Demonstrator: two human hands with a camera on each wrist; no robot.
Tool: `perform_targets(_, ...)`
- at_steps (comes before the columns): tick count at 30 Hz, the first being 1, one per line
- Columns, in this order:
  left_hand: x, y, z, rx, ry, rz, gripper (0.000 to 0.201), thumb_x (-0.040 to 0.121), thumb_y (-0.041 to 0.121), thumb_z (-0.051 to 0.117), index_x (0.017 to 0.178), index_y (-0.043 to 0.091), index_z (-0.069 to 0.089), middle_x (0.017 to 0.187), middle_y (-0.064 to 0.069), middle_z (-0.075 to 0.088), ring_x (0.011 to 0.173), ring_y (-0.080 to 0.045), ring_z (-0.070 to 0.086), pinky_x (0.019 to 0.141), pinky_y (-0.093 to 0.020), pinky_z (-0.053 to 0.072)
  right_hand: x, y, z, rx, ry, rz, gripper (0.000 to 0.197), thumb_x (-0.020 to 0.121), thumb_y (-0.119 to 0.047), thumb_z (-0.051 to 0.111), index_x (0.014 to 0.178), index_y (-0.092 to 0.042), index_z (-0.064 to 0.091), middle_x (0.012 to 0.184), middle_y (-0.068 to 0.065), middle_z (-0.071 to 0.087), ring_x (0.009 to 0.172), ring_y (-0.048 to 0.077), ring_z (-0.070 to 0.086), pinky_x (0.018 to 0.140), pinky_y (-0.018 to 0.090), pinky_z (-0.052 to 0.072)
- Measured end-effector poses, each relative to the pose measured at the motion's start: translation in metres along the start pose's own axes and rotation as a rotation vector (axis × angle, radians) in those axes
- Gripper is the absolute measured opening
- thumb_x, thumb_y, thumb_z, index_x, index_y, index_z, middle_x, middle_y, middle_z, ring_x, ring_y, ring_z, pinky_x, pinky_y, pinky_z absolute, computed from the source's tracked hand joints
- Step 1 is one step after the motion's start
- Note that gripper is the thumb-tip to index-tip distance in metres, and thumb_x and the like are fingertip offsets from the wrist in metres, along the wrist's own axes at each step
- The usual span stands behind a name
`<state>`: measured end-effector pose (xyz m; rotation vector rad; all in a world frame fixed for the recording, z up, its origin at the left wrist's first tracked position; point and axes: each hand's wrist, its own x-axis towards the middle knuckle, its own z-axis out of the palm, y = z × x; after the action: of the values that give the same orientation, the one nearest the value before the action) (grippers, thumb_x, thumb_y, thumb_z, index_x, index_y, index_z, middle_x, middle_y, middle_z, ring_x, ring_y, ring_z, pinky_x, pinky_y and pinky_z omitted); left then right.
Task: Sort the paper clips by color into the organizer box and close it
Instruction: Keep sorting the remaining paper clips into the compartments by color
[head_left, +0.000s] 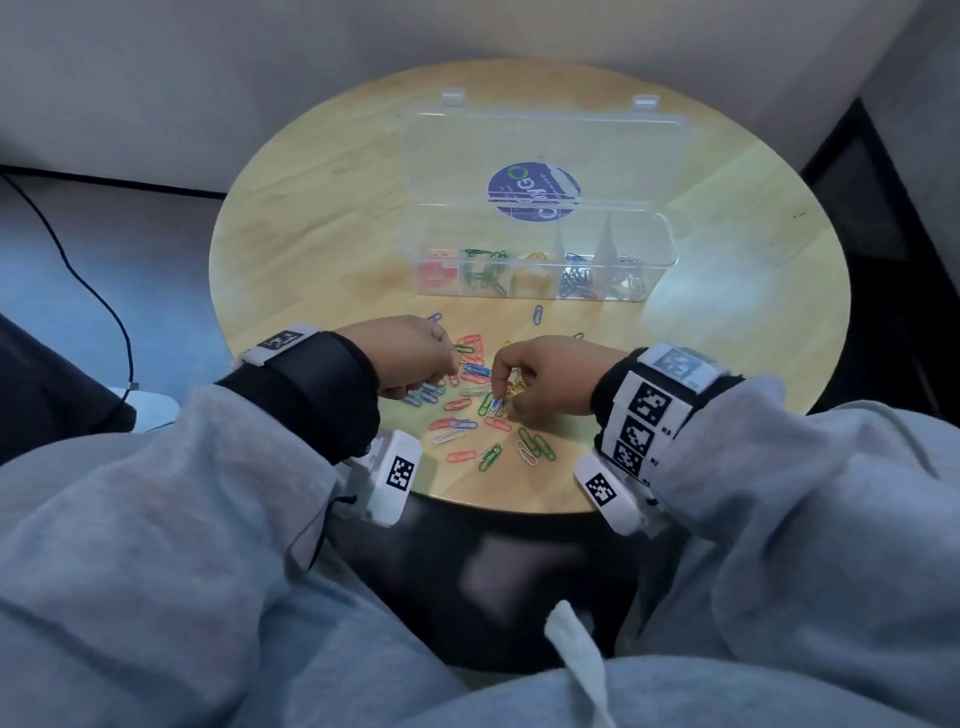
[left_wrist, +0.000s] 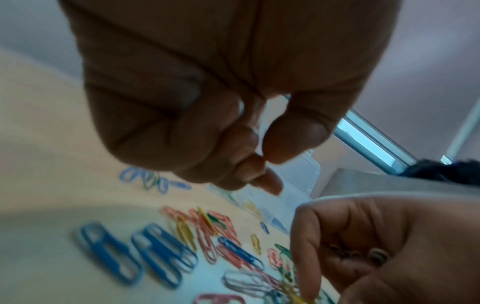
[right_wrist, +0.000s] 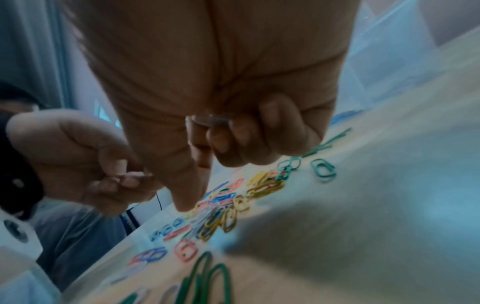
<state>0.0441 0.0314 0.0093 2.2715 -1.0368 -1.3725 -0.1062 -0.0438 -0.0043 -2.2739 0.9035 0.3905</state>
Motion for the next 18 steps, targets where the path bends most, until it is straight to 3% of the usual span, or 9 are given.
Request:
perform_targets(5,-0.003,-0.006,-0.001,0.22,-0.015,-0.007,0.02,0.073,0.019,0.061,0.06,0.02,0.047,0.059,-0.002,0.043,0.051,-0.019,0.029,0.051,-0.022,0.023,0.01,-0.009,0.004,-0.173,-0.028,0.005,0.015,0.083,-0.018,0.061,0.089,-0.03,0.056,0.07,-0.012,0.043,0.075,0.017,0.049,0.059,0.026,0.039)
perform_targets(7,-0.003,-0.008,0.0,0.319,0.027,0.01,0.019,0.076,0.022,0.066,0.064,0.02,0.051,0.058,0.002,0.047,0.053,-0.016,0.038,0.055,-0.022,0.031,0.012,-0.01,0.004,-0.209,-0.02,-0.01,0.012,0.083,-0.018,0.061,0.089,-0.027,0.054,0.07,-0.012,0.042,0.076,0.016,0.048,0.053,0.023,0.035)
perform_targets(11,-0.006,-0.008,0.007,0.576,0.048,0.049,0.012,0.073,0.027,0.071,0.075,0.022,0.06,0.074,0.005,0.057,0.076,-0.015,0.052,0.071,-0.027,0.041,0.013,-0.006,0.002,-0.209,-0.02,-0.002,0.007,0.085,-0.019,0.061,0.087,-0.023,0.056,0.072,-0.013,0.045,0.078,0.014,0.048,0.052,0.019,0.033)
perform_targets(14,-0.004,-0.009,0.016,0.649,0.002,0.061,0.01,0.072,0.027,0.072,0.079,0.025,0.064,0.083,0.007,0.061,0.083,-0.013,0.056,0.067,-0.022,0.04,0.013,-0.003,0.001,-0.169,-0.013,0.005,0.004,0.085,-0.02,0.061,0.088,-0.021,0.062,0.071,-0.013,0.048,0.077,0.013,0.05,0.053,0.018,0.035)
perform_targets(18,0.001,-0.008,0.025,0.718,-0.024,0.117,0.022,0.073,0.025,0.075,0.068,0.024,0.053,0.077,0.009,0.055,0.079,-0.012,0.051,0.053,-0.021,0.032,0.009,0.004,-0.003,-0.118,0.031,0.017,0.008,0.085,-0.017,0.056,0.086,-0.019,0.064,0.069,-0.011,0.05,0.076,0.014,0.05,0.059,0.022,0.039)
